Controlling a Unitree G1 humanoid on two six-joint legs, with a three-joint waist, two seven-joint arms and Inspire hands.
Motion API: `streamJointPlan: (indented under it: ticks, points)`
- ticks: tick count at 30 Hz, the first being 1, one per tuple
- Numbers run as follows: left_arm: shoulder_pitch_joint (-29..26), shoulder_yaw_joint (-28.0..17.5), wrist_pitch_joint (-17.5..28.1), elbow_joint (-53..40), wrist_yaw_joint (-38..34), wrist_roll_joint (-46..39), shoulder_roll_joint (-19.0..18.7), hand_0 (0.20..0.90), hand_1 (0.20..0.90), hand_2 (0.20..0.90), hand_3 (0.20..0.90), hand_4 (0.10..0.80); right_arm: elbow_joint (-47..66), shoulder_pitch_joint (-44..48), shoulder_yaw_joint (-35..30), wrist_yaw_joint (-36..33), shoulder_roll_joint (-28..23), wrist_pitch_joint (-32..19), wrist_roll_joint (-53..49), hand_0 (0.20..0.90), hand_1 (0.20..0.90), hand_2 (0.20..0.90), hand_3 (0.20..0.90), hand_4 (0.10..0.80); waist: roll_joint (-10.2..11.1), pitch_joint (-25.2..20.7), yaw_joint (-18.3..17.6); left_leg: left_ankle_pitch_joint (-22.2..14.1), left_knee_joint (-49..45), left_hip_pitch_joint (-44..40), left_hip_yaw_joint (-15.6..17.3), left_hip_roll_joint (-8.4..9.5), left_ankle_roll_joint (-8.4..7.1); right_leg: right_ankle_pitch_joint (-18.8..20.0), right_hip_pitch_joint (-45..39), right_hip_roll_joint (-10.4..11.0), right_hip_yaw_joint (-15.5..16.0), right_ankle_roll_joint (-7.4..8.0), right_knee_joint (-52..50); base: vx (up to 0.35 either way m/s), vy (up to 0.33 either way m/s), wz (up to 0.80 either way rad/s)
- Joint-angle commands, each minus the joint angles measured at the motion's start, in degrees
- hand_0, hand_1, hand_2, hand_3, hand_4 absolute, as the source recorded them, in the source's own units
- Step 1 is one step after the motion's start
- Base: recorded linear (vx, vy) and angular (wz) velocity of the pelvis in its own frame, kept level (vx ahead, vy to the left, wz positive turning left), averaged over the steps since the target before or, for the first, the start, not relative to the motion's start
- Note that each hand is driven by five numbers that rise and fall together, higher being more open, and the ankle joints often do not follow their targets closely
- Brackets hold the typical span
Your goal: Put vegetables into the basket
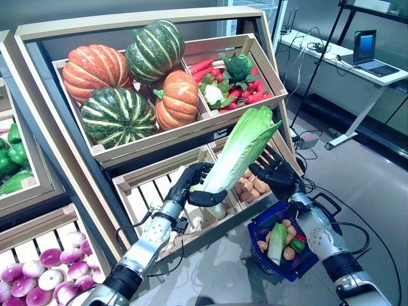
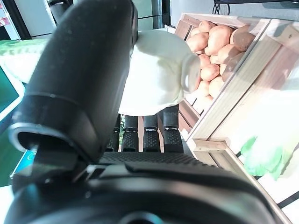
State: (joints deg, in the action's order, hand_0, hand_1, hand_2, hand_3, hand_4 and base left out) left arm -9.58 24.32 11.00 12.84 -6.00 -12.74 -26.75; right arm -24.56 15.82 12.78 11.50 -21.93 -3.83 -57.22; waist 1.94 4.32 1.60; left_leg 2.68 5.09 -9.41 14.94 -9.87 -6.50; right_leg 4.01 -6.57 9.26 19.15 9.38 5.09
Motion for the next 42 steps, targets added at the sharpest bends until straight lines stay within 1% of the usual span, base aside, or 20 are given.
streamJointPlan:
  ticks: [1,5,8,9,11,14,17,20,25,27,31,32,35,38,40,42]
  points:
    - [-12.32,5.95,9.60,-7.92,2.39,4.41,-0.36,0.300,0.300,0.300,0.300,0.400,0.03,13.42,0.63,-0.86,0.30,-3.02,-4.93,0.900,0.900,0.900,0.900,0.800,0.33,-2.68,0.87,-2.76,-0.41,-0.17,-0.67,0.56,0.70,-0.41,-2.48,2.55,0.54,-0.08,-0.09,0.000,0.000,0.00]
    - [-13.12,7.18,10.42,-8.37,2.86,5.89,-0.57,0.300,0.300,0.300,0.300,0.400,-0.65,13.67,0.79,0.33,0.61,-1.95,-6.60,0.900,0.900,0.900,0.900,0.800,0.35,-2.68,0.68,-2.85,-0.34,-0.27,-0.69,0.53,0.65,-0.48,-2.53,2.56,0.46,-0.01,-0.09,0.000,0.000,0.00]
    - [-13.72,8.10,11.30,-8.14,3.95,5.14,-0.40,0.300,0.300,0.300,0.300,0.400,-1.00,14.17,1.01,2.81,1.06,-1.57,-9.69,0.900,0.900,0.900,0.900,0.800,0.36,-2.75,0.64,-2.94,-0.26,-0.34,-0.79,0.59,0.64,-0.54,-2.57,2.61,0.47,0.07,-0.09,0.000,0.000,0.00]
    - [-13.81,8.39,11.46,-8.34,4.74,4.51,-0.39,0.300,0.300,0.300,0.300,0.400,-0.34,14.19,0.94,5.85,1.38,0.03,-13.59,0.900,0.900,0.900,0.900,0.800,0.38,-2.79,0.60,-3.01,-0.29,-0.39,-0.79,0.62,0.62,-0.60,-2.61,2.59,0.43,0.09,-0.09,0.000,0.000,0.00]
    - [-13.86,8.71,12.26,-8.03,5.29,4.45,-0.64,0.300,0.300,0.300,0.300,0.400,-0.23,13.97,0.78,8.41,1.64,1.37,-15.46,0.900,0.900,0.900,0.900,0.800,0.38,-2.79,0.64,-3.12,-0.35,-0.54,-0.83,0.63,0.62,-0.70,-2.79,2.60,0.48,0.09,-0.10,0.000,0.000,0.00]
    - [-13.88,8.86,12.83,-8.28,5.43,5.36,-0.97,0.300,0.300,0.300,0.300,0.400,-0.18,13.89,0.78,7.83,1.64,1.35,-15.01,0.900,0.900,0.900,0.900,0.800,0.41,-2.81,0.71,-3.17,-0.37,-0.61,-0.90,0.62,0.55,-0.77,-2.86,2.65,0.58,0.11,-0.15,0.000,0.000,0.00]
    - [-14.37,9.46,13.11,-8.84,5.09,6.65,-1.47,0.300,0.300,0.300,0.300,0.400,-0.84,15.12,0.72,5.24,0.96,0.45,-14.93,0.900,0.900,0.900,0.900,0.800,0.50,-2.93,0.75,-3.11,-0.20,-0.59,-1.06,0.56,0.42,-0.74,-2.91,2.63,0.66,0.18,-0.09,0.000,0.000,0.00]
    - [-14.83,10.01,13.14,-9.05,5.26,7.17,-1.52,0.300,0.300,0.300,0.300,0.400,-0.14,16.04,0.68,6.08,1.37,0.41,-17.65,0.900,0.900,0.900,0.900,0.800,0.48,-3.02,0.61,-3.05,-0.09,-0.53,-1.16,0.58,0.37,-0.65,-2.79,2.60,0.47,0.29,-0.09,0.000,0.000,0.00]
    - [-14.67,11.05,12.28,-8.77,8.98,1.93,-0.82,0.300,0.300,0.300,0.300,0.400,1.86,17.09,0.72,8.76,2.32,-1.04,-19.39,0.900,0.900,0.900,0.900,0.800,0.35,-3.05,0.47,-3.05,-0.09,-0.46,-1.07,0.64,0.35,-0.58,-2.64,2.66,0.34,0.35,-0.09,0.000,0.000,0.00]
    - [-14.16,11.91,10.90,-8.31,12.75,-2.13,-0.08,0.300,0.300,0.300,0.300,0.400,1.94,18.43,0.68,10.75,2.76,-2.09,-20.03,0.900,0.900,0.900,0.900,0.800,0.27,-3.08,0.62,-3.12,-0.09,-0.42,-1.21,0.71,0.38,-0.60,-2.64,2.69,0.35,0.36,-0.09,-0.017,0.002,0.00]
    - [-13.56,13.37,9.63,-7.91,16.00,-5.70,0.23,0.300,0.300,0.300,0.300,0.400,1.71,20.27,0.71,12.94,2.16,-2.60,-20.41,0.900,0.900,0.900,0.900,0.800,0.23,-3.02,0.79,-3.15,-0.09,-0.40,-1.21,0.67,0.29,-0.64,-2.67,2.69,0.39,0.40,-0.09,-0.016,0.000,0.00]
    - [-13.32,13.97,8.77,-7.68,17.25,-8.21,0.32,0.300,0.300,0.300,0.300,0.400,1.57,21.45,0.90,13.59,1.67,-2.93,-20.21,0.900,0.900,0.900,0.900,0.800,0.21,-3.05,0.89,-3.20,-0.09,-0.39,-1.28,0.68,0.29,-0.71,-2.70,2.69,0.38,0.41,-0.09,0.000,0.000,0.00]
    - [-12.80,14.46,7.27,-6.93,20.43,-13.06,0.69,0.300,0.300,0.300,0.300,0.400,1.00,23.23,1.06,16.31,0.77,-2.67,-21.27,0.900,0.900,0.900,0.900,0.800,0.22,-3.09,1.12,-3.29,-0.09,-0.37,-1.46,0.73,0.39,-0.75,-2.73,2.64,0.41,0.34,-0.09,-0.022,-0.004,0.00]
    - [-11.62,15.20,5.14,-6.15,25.18,-17.57,1.70,0.300,0.300,0.300,0.300,0.400,0.55,24.57,1.56,20.76,-0.54,-1.19,-21.11,0.900,0.900,0.900,0.900,0.800,0.33,-3.28,1.32,-3.38,-0.09,-0.34,-1.57,0.73,0.41,-0.76,-2.72,2.65,0.45,0.34,-0.09,-0.011,-0.005,0.00]
    - [-11.23,15.57,4.42,-5.90,26.52,-18.32,2.05,0.300,0.300,0.300,0.300,0.400,0.23,25.30,1.79,21.86,-1.12,-0.85,-20.57,0.900,0.900,0.900,0.900,0.800,0.34,-3.40,1.41,-3.38,-0.09,-0.28,-1.63,0.72,0.39,-0.76,-2.70,2.65,0.46,0.34,-0.09,0.000,0.000,0.00]
    - [-10.59,16.22,4.36,-5.80,27.58,-17.40,2.09,0.300,0.300,0.300,0.300,0.400,-0.03,26.29,2.54,22.60,-2.43,-1.33,-17.78,0.900,0.900,0.900,0.900,0.800,0.40,-3.52,1.58,-3.40,-0.09,-0.23,-1.74,0.70,0.35,-0.78,-2.73,2.68,0.54,0.39,-0.09,0.000,0.000,0.00]
